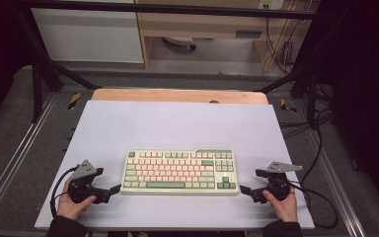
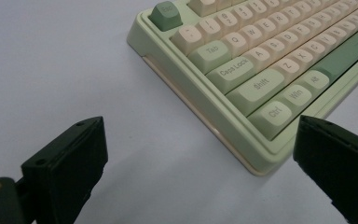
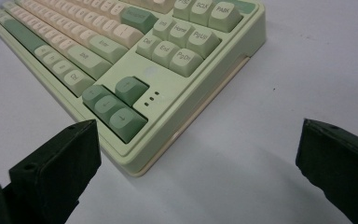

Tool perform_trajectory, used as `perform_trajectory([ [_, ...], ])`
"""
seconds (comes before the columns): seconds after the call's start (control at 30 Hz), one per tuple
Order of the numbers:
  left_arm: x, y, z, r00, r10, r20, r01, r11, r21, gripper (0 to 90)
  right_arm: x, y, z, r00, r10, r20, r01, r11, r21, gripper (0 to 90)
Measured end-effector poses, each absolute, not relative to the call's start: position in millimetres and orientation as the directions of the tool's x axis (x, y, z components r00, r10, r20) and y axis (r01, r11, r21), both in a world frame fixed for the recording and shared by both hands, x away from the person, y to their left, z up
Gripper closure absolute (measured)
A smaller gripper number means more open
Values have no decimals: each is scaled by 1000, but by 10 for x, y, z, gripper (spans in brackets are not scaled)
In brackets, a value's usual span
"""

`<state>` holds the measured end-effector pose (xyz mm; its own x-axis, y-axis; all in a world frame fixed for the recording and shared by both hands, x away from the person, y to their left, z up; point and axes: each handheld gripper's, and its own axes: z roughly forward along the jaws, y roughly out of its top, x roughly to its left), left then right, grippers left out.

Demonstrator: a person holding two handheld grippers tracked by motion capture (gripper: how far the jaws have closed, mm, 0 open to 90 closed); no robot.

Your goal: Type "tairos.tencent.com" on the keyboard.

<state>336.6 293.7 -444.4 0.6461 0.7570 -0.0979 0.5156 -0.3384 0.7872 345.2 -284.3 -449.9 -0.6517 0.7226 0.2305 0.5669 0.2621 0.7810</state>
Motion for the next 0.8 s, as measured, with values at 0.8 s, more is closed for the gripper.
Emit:
perform_trajectory([
  [0.8, 3356, 2789, -4321, 638, 763, -103, 512, -321, 797, 38, 3457, -2844, -4500, -653, 724, 223, 565, 269, 780, 5],
])
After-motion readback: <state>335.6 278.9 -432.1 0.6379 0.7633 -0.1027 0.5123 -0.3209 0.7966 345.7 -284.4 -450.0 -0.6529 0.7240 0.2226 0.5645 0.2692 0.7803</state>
